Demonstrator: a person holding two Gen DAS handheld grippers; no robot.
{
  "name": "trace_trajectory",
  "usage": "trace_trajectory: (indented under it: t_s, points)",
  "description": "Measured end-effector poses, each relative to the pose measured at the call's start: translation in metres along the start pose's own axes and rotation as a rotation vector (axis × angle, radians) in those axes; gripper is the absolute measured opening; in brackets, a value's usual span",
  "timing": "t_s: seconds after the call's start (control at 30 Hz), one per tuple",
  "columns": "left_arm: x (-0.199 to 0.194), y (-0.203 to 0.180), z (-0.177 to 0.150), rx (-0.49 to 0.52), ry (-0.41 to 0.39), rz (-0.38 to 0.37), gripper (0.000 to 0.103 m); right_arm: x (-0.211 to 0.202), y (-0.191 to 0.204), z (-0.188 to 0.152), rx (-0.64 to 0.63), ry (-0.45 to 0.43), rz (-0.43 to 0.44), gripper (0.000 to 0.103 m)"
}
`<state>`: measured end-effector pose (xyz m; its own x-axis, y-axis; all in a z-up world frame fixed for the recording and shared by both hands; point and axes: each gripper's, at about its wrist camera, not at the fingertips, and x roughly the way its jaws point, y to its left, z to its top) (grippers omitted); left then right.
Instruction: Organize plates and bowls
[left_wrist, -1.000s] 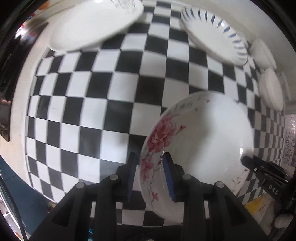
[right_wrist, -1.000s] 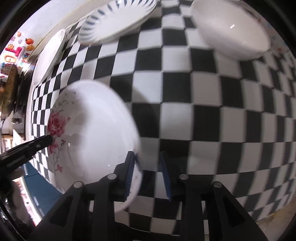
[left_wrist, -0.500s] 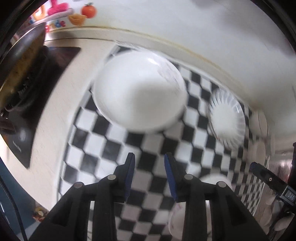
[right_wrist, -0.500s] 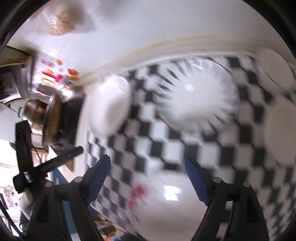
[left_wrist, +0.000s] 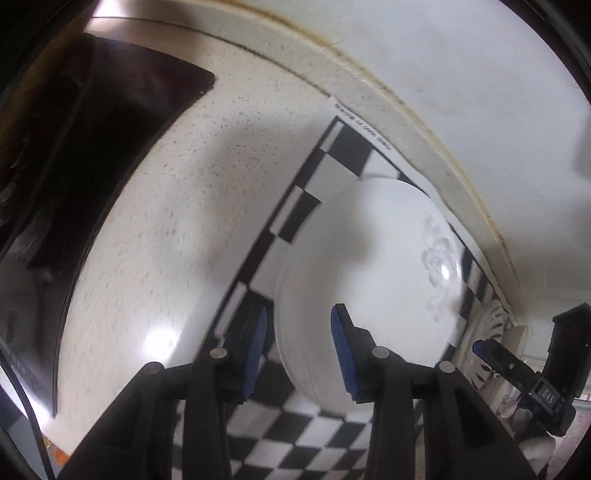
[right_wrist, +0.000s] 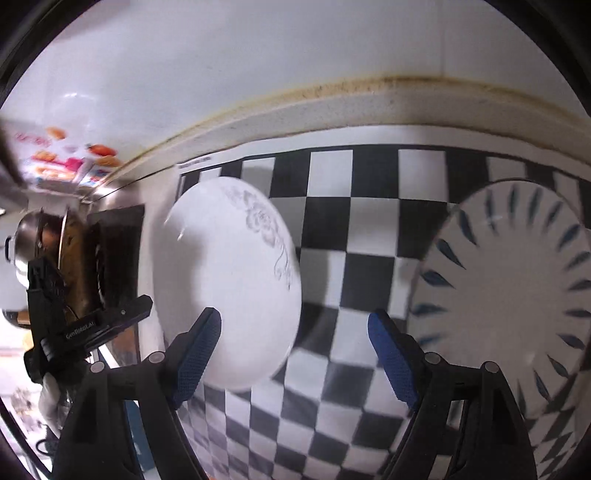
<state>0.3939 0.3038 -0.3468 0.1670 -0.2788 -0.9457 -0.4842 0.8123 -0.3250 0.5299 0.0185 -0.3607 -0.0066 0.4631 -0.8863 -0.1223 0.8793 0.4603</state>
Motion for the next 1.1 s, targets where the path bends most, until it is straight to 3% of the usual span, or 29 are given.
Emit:
trace_trajectory:
  t_s: [0.27, 0.43, 0.6, 0.7, 0.83, 1.1]
  points:
    - [0.032, -0.007, 0.017, 0.066, 0.064, 0.019, 0.033, 0.039, 0.016, 0.021, -0.035, 0.063, -0.030, 0.079]
    - [0.038, -0.018, 0.020, 0.102, 0.071, 0.002, 0.032, 0.054, 0.021, 0.026, -0.033, 0.079, -0.026, 0.069]
    - [0.044, -0.029, 0.022, 0.142, 0.066, 0.040, 0.029, 0.065, 0.028, 0.032, -0.030, 0.097, 0.002, 0.051]
    - [0.046, -0.032, 0.018, 0.154, 0.058, 0.047, 0.025, 0.064, 0.030, 0.031, -0.048, 0.085, -0.016, 0.048]
    - [0.044, -0.031, 0.016, 0.152, 0.038, 0.056, 0.024, 0.061, 0.024, 0.029, -0.063, 0.076, -0.065, 0.021]
    - [0.042, -0.035, 0.004, 0.160, 0.015, 0.070, 0.024, 0.064, 0.019, 0.030, -0.038, 0.069, -0.032, 0.020]
